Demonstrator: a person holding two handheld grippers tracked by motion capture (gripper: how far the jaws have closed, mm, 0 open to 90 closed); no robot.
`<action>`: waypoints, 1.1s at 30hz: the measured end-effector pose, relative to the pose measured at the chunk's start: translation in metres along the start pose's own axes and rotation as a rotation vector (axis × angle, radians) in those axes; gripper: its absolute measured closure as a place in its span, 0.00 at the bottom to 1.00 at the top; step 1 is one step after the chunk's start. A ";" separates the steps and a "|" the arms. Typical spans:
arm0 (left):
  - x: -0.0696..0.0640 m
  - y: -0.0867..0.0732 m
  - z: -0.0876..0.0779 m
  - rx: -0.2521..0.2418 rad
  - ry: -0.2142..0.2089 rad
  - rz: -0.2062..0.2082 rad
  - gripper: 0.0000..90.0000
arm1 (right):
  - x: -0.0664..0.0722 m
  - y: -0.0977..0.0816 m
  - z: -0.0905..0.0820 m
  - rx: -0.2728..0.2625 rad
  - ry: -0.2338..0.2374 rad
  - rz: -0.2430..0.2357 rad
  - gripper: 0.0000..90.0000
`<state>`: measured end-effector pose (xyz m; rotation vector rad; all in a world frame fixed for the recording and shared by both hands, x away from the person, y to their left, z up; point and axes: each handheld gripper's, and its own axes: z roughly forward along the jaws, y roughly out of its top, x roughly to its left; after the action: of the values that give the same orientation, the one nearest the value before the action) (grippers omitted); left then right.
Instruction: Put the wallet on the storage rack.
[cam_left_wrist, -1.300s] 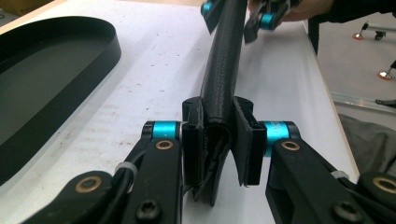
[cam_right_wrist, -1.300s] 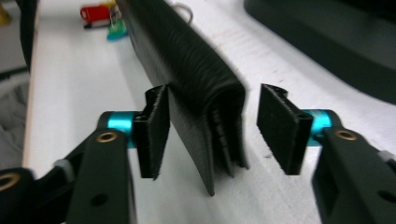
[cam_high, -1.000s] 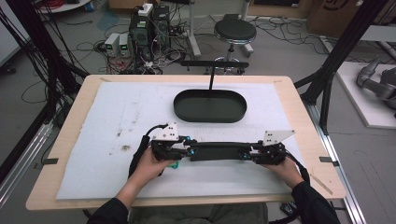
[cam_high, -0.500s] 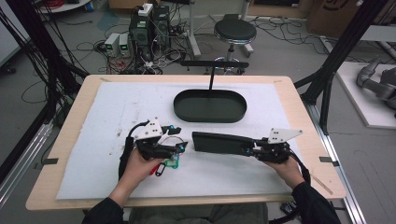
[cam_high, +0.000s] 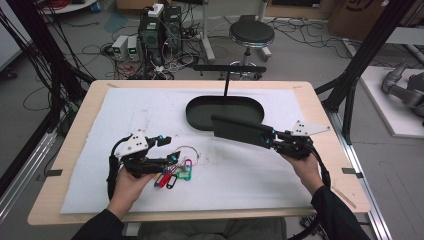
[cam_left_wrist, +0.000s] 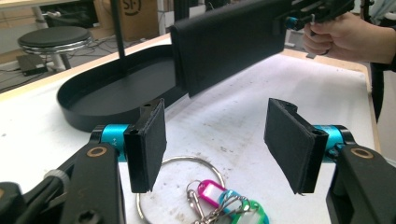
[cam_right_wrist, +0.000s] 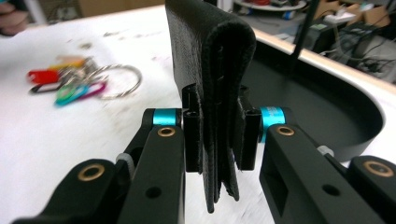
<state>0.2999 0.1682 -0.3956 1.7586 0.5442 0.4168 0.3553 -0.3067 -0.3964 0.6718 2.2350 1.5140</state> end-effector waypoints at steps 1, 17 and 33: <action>0.000 -0.001 -0.001 -0.004 0.004 -0.001 0.43 | -0.001 0.002 0.002 -0.008 -0.006 0.005 0.87; -0.003 -0.003 0.000 -0.011 0.005 0.021 0.42 | -0.032 0.037 0.060 -0.044 -0.059 0.036 0.87; -0.002 -0.004 -0.003 -0.019 0.008 0.017 0.42 | -0.061 0.020 0.114 -0.005 -0.102 0.118 0.87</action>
<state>0.2963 0.1704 -0.3993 1.7447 0.5298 0.4391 0.4703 -0.2486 -0.4168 0.8727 2.1489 1.5036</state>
